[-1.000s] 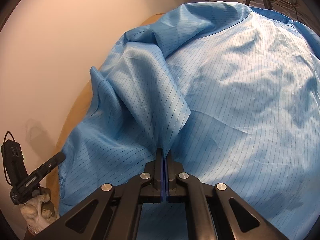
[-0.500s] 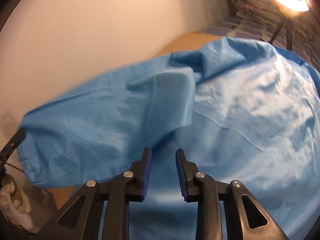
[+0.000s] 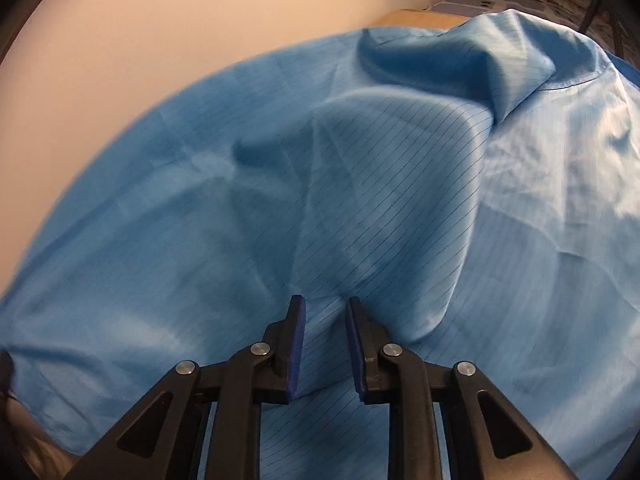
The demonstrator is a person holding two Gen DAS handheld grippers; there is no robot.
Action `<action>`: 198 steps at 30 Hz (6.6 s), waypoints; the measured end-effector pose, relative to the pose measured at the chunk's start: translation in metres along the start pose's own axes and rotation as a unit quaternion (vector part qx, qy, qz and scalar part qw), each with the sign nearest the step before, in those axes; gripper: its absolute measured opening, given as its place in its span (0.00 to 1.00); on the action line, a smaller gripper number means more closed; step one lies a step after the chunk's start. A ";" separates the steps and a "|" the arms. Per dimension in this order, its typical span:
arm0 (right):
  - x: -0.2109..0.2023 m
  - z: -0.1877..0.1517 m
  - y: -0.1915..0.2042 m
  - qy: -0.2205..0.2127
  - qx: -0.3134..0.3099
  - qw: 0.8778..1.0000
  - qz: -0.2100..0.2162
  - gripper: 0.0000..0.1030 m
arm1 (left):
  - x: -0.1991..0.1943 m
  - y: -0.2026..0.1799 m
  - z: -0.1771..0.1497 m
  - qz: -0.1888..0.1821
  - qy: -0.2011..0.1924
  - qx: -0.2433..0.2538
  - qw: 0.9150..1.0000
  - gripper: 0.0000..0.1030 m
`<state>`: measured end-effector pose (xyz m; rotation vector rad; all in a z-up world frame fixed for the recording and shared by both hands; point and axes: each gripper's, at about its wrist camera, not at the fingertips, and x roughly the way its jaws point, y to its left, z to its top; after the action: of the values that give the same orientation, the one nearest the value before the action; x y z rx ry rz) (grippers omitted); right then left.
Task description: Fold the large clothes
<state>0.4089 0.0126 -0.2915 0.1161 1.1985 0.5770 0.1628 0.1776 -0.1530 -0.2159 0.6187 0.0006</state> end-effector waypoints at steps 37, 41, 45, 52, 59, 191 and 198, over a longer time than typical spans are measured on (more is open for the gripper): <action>-0.141 0.050 -0.010 -0.114 0.046 0.992 -0.024 0.00 | -0.039 -0.072 -0.061 -0.134 0.040 0.169 0.976 0.01; -0.159 0.005 -0.052 -0.115 0.072 0.990 -0.040 0.00 | -0.051 -0.083 -0.071 -0.154 0.047 0.185 0.970 0.01; -0.164 -0.033 -0.090 -0.103 0.115 0.987 -0.050 0.00 | -0.065 -0.087 -0.078 -0.170 0.055 0.198 0.964 0.01; -0.133 -0.089 -0.130 -0.049 0.151 0.985 -0.062 0.00 | -0.073 -0.074 -0.086 -0.168 0.072 0.172 0.968 0.38; -0.104 -0.102 -0.123 -0.004 0.117 0.988 -0.097 0.00 | -0.042 -0.049 -0.089 -0.183 0.129 0.089 0.970 0.38; -0.108 0.123 -0.208 -0.143 0.050 0.988 -0.037 0.29 | 0.109 -0.060 -0.081 -0.130 0.162 0.059 0.976 0.14; -0.070 0.030 -0.121 -0.038 -0.041 0.997 -0.053 0.29 | 0.054 -0.016 -0.090 -0.115 0.166 -0.001 0.979 0.55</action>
<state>0.4626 -0.1177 -0.2672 0.0052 1.0995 0.5235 0.1555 0.1408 -0.2525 -0.2914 0.9227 -0.2635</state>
